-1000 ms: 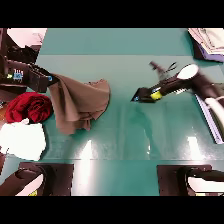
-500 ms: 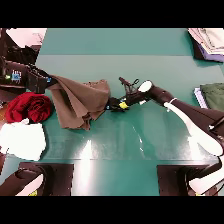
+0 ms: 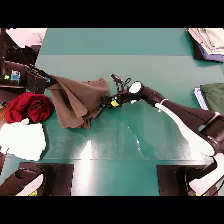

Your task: Fold the shirts.

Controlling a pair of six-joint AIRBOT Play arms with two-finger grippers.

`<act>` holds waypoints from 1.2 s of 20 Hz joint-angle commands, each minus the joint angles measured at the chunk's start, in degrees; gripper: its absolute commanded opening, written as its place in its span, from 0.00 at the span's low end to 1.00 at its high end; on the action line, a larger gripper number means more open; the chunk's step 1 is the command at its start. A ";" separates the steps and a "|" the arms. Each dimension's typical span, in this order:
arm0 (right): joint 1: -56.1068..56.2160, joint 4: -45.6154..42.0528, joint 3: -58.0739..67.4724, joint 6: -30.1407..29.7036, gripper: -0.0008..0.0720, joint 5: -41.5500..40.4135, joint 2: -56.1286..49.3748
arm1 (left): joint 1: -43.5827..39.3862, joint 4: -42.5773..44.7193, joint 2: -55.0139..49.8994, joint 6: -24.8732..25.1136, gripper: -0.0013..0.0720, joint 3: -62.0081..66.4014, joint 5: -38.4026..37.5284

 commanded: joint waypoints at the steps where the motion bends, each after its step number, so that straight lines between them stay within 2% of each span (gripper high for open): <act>1: -4.26 -14.51 0.37 2.71 0.04 2.64 8.20 | 0.07 1.77 0.17 -0.52 0.06 5.84 2.03; 4: -12.35 -26.32 0.37 6.80 0.04 7.69 21.07 | 0.07 1.33 0.20 -0.96 0.05 16.46 3.78; 6: -18.23 -27.21 0.37 7.13 0.04 8.31 29.42 | 0.07 -1.29 0.20 -0.98 0.06 21.77 4.66; 9: -24.20 -27.23 0.37 7.06 0.04 8.13 39.91 | 0.07 -9.84 0.17 -0.90 0.06 25.33 5.57; 14: -28.33 -27.36 0.37 6.29 0.04 8.11 53.48 | 0.04 -23.78 0.20 -0.70 0.06 25.62 6.05; 16: -29.14 -27.85 0.37 5.99 0.04 8.28 57.55 | 0.07 -26.16 0.20 -0.70 0.05 25.59 5.97; 18: -29.92 -27.82 0.35 5.99 0.04 10.51 59.84 | 0.07 -23.56 0.00 -0.70 0.05 25.53 5.16; 21: -29.86 -27.74 0.17 6.05 0.04 21.55 57.57 | 0.04 -11.06 -1.62 -0.96 0.05 22.16 1.11; 22: -29.86 -27.63 -0.22 6.08 0.04 26.32 55.43 | 0.04 -7.34 -2.10 -1.27 0.06 18.71 0.81; 24: -28.59 -27.45 -4.79 6.08 0.04 29.38 52.02 | 0.07 -2.89 -2.38 -2.01 0.05 8.61 2.51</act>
